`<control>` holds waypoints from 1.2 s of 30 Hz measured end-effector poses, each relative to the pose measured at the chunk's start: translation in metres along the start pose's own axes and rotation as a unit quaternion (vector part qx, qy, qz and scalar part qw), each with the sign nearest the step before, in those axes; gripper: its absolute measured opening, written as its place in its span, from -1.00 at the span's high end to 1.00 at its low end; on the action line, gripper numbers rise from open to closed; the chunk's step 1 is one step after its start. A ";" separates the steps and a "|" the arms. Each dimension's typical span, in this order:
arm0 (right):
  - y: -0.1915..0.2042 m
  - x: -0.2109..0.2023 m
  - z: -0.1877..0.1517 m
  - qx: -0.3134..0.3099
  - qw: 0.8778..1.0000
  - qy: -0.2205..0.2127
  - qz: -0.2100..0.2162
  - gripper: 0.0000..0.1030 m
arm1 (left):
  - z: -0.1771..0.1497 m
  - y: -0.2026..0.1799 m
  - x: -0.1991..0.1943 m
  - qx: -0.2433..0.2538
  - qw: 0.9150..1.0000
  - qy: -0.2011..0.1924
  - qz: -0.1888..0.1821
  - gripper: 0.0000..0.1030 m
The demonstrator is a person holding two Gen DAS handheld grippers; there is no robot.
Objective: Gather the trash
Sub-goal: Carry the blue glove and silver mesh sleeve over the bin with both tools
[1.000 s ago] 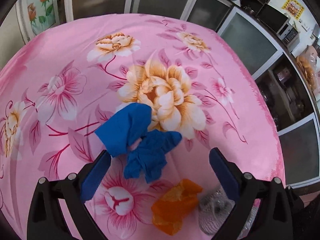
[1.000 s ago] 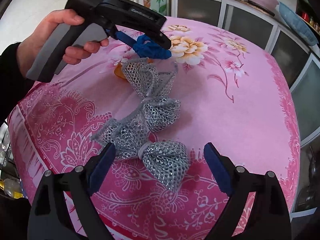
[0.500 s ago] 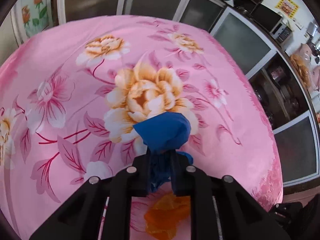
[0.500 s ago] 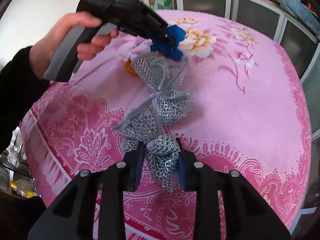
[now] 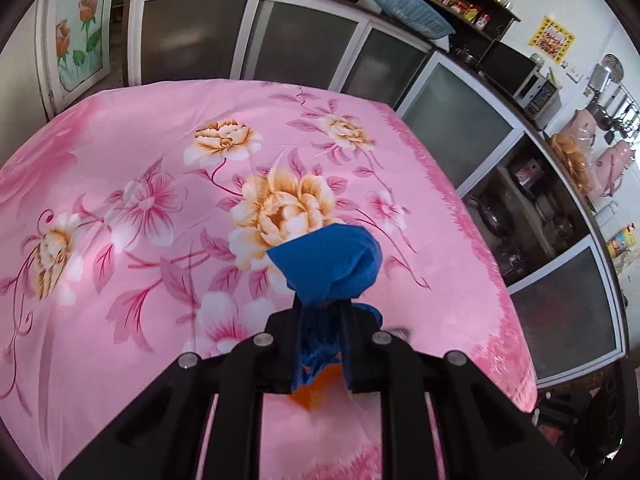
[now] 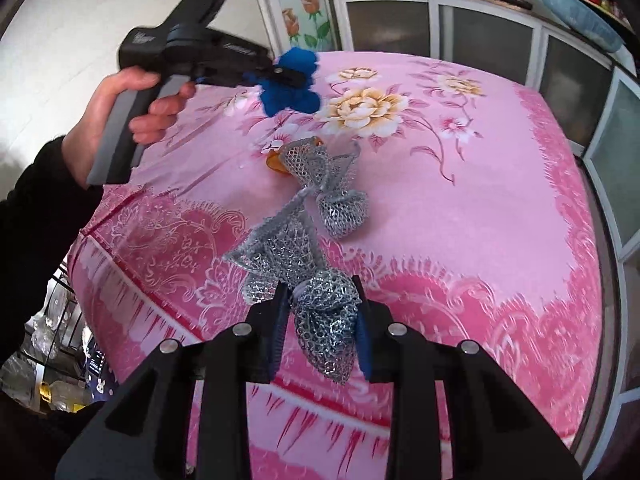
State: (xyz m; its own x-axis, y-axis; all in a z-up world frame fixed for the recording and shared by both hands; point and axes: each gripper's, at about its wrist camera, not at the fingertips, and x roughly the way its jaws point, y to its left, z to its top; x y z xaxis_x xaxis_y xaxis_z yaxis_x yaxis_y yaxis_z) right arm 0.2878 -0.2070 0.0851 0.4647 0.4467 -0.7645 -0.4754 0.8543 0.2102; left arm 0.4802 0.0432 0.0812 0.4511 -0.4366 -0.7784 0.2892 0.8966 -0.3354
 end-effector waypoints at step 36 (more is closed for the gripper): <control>-0.104 -0.245 -0.326 0.332 0.913 -0.077 -0.223 0.42 | -0.200 -0.399 0.016 0.261 0.923 0.093 -0.267 0.72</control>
State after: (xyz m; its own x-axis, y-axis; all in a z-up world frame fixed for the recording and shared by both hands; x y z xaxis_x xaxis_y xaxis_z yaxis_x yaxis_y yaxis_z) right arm -0.0200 -0.4918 0.0516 0.6256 0.0030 -0.7801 0.3210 0.9104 0.2609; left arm 0.2031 -0.3066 0.0958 -0.0129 -0.7424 -0.6698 0.8182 0.3772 -0.4339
